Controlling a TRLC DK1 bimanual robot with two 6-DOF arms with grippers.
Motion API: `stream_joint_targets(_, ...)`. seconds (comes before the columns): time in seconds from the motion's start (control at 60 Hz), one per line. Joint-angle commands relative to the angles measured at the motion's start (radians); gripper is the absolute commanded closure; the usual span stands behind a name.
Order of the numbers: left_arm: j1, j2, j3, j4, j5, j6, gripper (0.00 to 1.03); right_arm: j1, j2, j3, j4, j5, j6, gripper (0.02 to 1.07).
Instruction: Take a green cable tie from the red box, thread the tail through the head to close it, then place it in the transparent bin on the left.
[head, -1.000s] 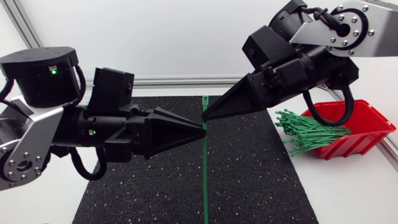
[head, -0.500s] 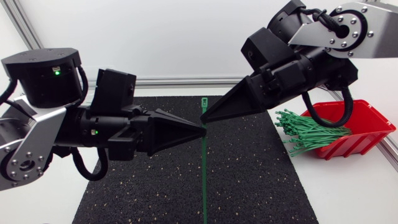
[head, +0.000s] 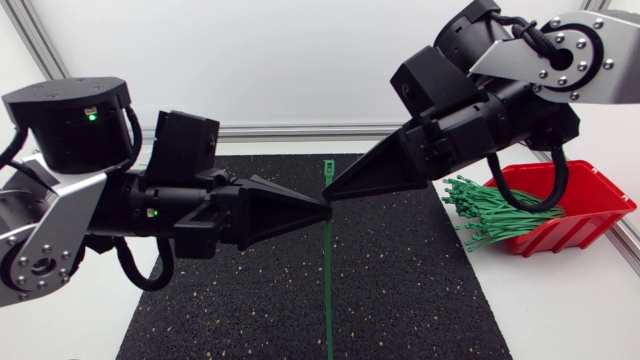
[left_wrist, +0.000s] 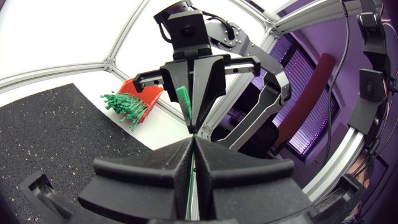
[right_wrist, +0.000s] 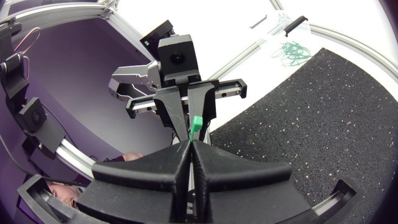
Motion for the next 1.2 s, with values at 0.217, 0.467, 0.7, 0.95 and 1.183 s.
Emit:
stream_joint_targets(0.217,0.014,-0.006,0.026,0.007,-0.007,-0.019,0.99,-0.022,-0.087,-0.072,0.035,0.053,-0.009,0.57)
stream_joint_targets(0.467,0.02,-0.014,0.023,0.007,-0.007,-0.019,0.99,-0.024,-0.093,-0.156,0.061,0.078,-0.04,0.56)
stream_joint_targets(0.7,0.02,-0.014,0.026,0.007,-0.007,-0.02,0.99,-0.002,-0.087,-0.176,0.087,0.107,-0.06,0.57)
stream_joint_targets(0.95,0.022,-0.011,0.028,0.005,-0.007,-0.02,0.99,0.044,-0.092,-0.175,0.137,0.145,-0.042,0.63)
stream_joint_targets(1.183,0.019,-0.001,0.034,0.002,-0.007,-0.022,0.99,0.063,-0.099,-0.184,0.191,0.167,-0.026,0.72)
